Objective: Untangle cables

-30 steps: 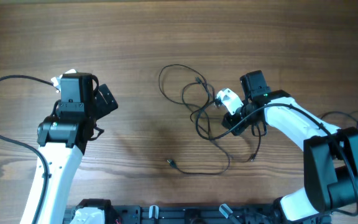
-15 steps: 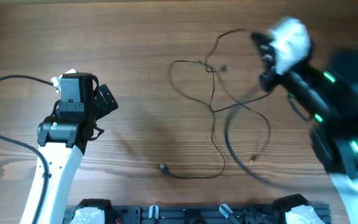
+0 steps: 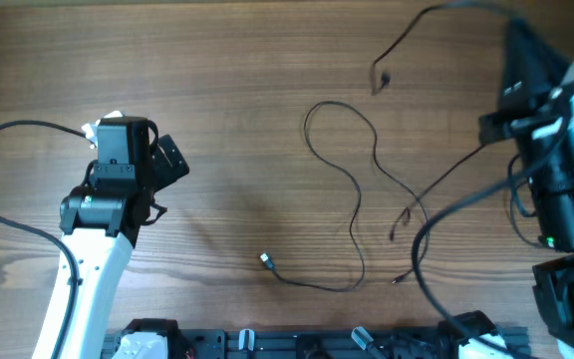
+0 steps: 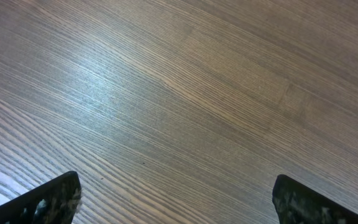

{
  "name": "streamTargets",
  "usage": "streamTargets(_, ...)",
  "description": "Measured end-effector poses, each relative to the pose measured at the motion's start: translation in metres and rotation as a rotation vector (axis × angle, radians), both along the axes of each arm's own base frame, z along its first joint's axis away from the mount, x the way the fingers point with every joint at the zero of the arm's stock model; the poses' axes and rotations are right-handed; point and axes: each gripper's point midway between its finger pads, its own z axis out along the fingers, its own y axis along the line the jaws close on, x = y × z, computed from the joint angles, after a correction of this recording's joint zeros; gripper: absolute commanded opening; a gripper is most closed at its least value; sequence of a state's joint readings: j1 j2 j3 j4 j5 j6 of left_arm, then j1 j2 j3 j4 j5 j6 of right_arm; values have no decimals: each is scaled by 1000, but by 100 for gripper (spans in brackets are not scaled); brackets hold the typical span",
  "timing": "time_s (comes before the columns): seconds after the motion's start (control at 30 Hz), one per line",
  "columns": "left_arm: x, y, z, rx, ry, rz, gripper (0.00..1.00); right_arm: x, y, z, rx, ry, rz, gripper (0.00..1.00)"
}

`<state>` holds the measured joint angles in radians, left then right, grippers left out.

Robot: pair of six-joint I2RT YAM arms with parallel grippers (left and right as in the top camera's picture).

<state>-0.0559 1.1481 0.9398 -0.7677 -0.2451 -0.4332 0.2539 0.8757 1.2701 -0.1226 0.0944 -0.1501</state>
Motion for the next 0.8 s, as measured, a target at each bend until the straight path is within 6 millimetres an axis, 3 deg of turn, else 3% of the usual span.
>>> streamTargets(0.2,0,0,0,0,1,0,100,20,-95,-1,34,-7,-526,4)
streamTargets(0.37,0,0,0,0,0,0,100,44,-190,-43,95,103,-845,4)
streamTargets(0.4,0,0,0,0,0,0,100,47,-214,-60,129,150,-899,4)
streamTargets(0.47,0,0,0,0,0,0,100,58,-243,-91,161,240,-924,4)
streamTargets(0.53,0,0,0,0,0,0,100,75,-259,-126,174,345,-889,4)
streamTargets(0.57,0,0,0,0,0,0,100,82,-263,-142,180,394,-868,4)
streamTargets(0.6,0,0,0,0,0,0,100,99,-270,-181,196,511,-817,4)
streamTargets(0.73,0,0,0,0,0,0,100,128,-269,-290,236,826,-714,4)
streamTargets(0.8,0,0,0,0,0,0,100,131,-266,-327,269,925,-693,4)
